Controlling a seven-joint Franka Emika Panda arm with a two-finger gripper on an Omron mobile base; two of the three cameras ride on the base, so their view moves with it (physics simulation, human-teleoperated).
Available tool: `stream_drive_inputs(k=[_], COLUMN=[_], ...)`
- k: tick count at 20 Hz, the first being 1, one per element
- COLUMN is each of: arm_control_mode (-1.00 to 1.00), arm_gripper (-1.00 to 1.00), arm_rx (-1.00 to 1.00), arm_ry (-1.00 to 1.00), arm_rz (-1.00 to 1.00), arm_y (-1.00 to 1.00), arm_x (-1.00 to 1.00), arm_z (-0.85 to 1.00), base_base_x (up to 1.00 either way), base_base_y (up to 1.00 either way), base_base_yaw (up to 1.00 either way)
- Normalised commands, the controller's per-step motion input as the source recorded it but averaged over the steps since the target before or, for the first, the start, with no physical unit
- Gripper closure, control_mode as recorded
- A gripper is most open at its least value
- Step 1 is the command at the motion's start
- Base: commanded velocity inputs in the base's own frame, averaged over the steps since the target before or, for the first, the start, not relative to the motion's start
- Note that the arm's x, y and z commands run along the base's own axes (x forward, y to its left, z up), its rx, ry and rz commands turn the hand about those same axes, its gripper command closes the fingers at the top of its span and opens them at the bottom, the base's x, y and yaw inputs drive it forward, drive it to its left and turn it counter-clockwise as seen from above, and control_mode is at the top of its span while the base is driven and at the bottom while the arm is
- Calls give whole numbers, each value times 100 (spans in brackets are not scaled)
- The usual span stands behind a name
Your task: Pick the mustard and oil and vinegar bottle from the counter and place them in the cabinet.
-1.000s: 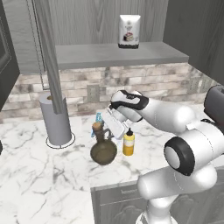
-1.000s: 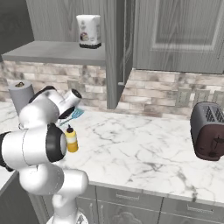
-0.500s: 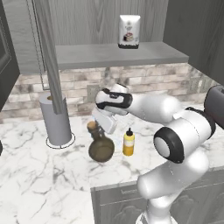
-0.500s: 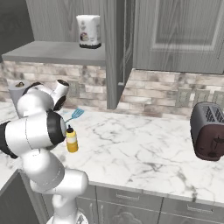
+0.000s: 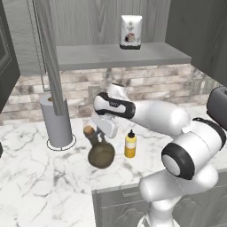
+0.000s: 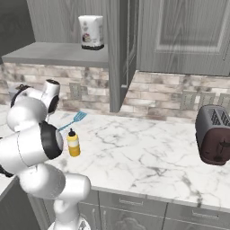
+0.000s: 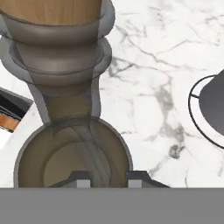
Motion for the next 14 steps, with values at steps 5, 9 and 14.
stream_drive_inputs(k=[5, 9, 14], arm_control_mode=[-100, -100, -100], arm_gripper=[100, 100, 100], arm_rx=[0, 7, 15], arm_ry=[-15, -12, -8], arm_rz=[-1, -6, -14], arm_y=[-6, -14, -17], arm_x=[-95, -48, -19], arm_z=[-2, 21, 57], base_base_x=[0, 0, 0], base_base_y=[0, 0, 0], base_base_yaw=[0, 0, 0])
